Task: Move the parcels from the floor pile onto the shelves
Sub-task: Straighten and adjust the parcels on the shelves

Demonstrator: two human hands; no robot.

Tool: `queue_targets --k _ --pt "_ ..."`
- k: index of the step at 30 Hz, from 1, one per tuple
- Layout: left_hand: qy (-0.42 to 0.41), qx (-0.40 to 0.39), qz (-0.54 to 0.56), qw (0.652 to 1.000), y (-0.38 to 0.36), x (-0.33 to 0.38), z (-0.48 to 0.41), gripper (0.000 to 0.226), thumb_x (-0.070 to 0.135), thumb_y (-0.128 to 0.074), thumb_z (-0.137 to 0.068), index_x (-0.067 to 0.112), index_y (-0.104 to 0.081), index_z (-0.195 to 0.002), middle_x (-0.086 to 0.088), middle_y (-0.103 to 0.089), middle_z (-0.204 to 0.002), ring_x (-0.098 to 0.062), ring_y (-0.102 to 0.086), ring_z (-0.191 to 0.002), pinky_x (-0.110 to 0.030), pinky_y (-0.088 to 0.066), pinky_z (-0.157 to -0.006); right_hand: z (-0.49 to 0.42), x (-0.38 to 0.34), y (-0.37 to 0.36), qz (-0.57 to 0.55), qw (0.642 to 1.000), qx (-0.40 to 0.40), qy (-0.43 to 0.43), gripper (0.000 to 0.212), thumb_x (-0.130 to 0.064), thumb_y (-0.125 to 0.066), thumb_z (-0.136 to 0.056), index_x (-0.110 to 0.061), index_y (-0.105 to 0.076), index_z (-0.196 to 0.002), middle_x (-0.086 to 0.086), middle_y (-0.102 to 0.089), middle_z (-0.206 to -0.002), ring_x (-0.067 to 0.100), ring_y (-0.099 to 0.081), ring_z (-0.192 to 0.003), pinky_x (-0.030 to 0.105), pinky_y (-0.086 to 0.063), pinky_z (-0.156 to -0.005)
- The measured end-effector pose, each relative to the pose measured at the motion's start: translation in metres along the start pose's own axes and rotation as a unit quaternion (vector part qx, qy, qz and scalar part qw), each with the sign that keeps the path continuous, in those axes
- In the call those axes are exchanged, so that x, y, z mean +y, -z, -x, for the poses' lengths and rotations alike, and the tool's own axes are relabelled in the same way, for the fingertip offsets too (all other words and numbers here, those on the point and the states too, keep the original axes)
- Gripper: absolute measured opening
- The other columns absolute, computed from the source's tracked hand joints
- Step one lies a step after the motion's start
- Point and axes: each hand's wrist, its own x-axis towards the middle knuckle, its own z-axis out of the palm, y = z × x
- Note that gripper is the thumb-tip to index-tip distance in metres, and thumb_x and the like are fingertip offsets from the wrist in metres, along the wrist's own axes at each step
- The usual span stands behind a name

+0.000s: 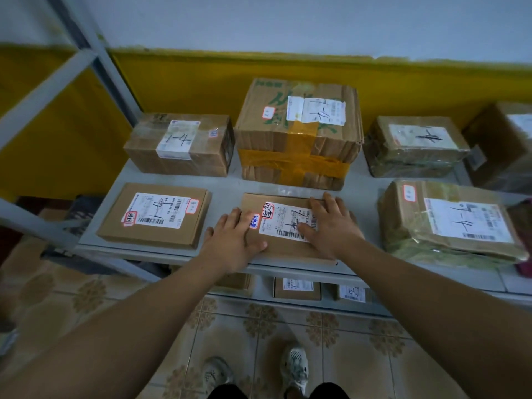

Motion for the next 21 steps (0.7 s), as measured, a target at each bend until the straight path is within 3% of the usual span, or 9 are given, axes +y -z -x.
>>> queue_targets --k 6,9,15,21 --pt "-0.013 0.038 -0.042 0.998 0.047 0.008 -0.02 0.081 0.065 -0.042 -0.091 0.033 -0.003 -0.154 -0.004 0.003 -0.163 -0.029 0.002 -0.149 -0.054 -0.005 -0.119 -0.012 -0.014 0.068 -0.021 0.982 0.176 0.064 0.072 -0.059 -0.046 -0.094 -0.025 -0.024 -0.154 0.005 -0.017 -0.161 0.026 -0.011 -0.148 0.047 -0.018 -0.12" --pt "-0.02 0.072 -0.033 0.997 0.072 0.02 -0.03 0.083 0.064 -0.046 -0.09 0.031 -0.004 -0.154 -0.004 0.002 -0.163 -0.028 0.001 -0.149 -0.053 -0.009 -0.119 -0.023 -0.018 0.101 -0.005 0.972 0.221 0.083 0.07 -0.057 -0.047 -0.094 -0.022 -0.029 -0.152 0.007 -0.024 -0.158 0.028 -0.018 -0.146 0.047 -0.02 -0.118" --pt "-0.031 0.183 0.031 0.982 0.121 0.042 -0.053 0.085 0.056 -0.054 -0.09 0.029 -0.004 -0.155 -0.007 0.006 -0.163 -0.03 0.0 -0.149 -0.05 -0.012 -0.119 -0.061 -0.019 0.144 0.033 0.977 0.21 0.028 0.071 -0.065 -0.039 -0.094 -0.027 -0.028 -0.153 0.01 -0.022 -0.16 0.03 -0.013 -0.148 0.048 -0.017 -0.119" --pt "0.034 0.166 0.11 0.979 0.135 0.056 -0.086 0.083 0.056 -0.053 -0.091 0.037 -0.002 -0.154 -0.01 0.007 -0.162 -0.035 -0.006 -0.148 -0.052 -0.017 -0.118 -0.104 -0.008 0.155 -0.023 0.99 0.137 -0.023 0.075 -0.07 -0.034 -0.092 -0.031 -0.024 -0.154 0.008 0.001 -0.165 0.037 -0.001 -0.15 0.056 -0.014 -0.119"
